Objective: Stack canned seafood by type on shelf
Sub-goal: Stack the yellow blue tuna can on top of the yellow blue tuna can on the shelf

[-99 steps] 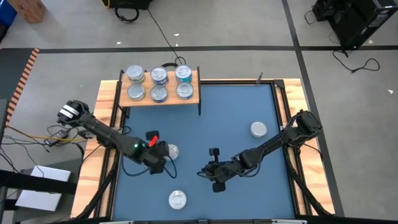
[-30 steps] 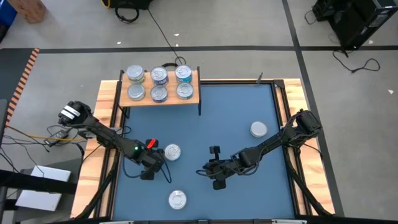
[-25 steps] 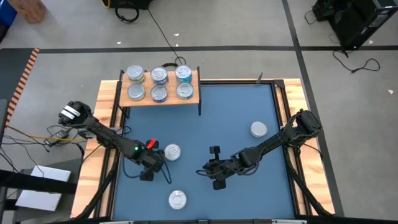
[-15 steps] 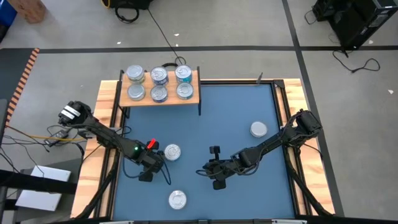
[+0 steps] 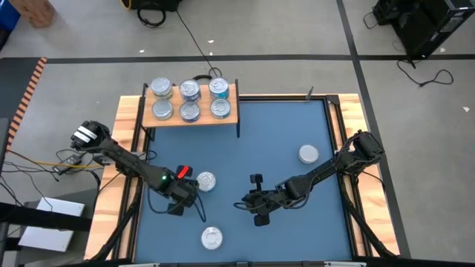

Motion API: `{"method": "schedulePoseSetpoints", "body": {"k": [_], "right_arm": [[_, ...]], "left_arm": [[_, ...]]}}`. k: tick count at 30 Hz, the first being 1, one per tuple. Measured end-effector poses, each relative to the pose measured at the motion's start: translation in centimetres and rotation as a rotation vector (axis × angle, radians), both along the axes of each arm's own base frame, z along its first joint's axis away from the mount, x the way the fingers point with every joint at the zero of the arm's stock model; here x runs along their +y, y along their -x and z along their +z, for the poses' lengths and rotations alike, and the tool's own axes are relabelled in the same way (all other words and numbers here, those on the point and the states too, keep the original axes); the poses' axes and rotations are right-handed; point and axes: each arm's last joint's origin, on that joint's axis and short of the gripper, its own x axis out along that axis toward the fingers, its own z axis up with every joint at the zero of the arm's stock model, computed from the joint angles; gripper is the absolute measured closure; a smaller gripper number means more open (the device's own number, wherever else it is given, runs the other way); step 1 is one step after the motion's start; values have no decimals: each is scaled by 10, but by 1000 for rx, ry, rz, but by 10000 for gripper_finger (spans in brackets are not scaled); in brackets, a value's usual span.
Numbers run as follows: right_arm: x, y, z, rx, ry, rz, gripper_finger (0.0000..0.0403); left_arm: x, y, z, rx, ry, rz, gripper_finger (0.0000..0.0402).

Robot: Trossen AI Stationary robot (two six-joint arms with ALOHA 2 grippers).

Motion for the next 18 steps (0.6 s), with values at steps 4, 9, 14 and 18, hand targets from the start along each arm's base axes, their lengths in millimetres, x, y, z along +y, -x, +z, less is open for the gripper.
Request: {"method": "schedulePoseSetpoints", "body": {"k": [4,9,14,18], "right_arm": [[0,0,0,0,0,0,395],[0,0,0,0,0,1,395],[0,0,0,0,0,0,395],[0,0,0,0,0,0,395]], "left_arm": [[12,-1,-4,0,-48,57,291],[23,-10,-3,-55,-62,99,355],[23,-24,1,-172,-29,51,394],[23,-32,5,-248,1,8,397]]}}
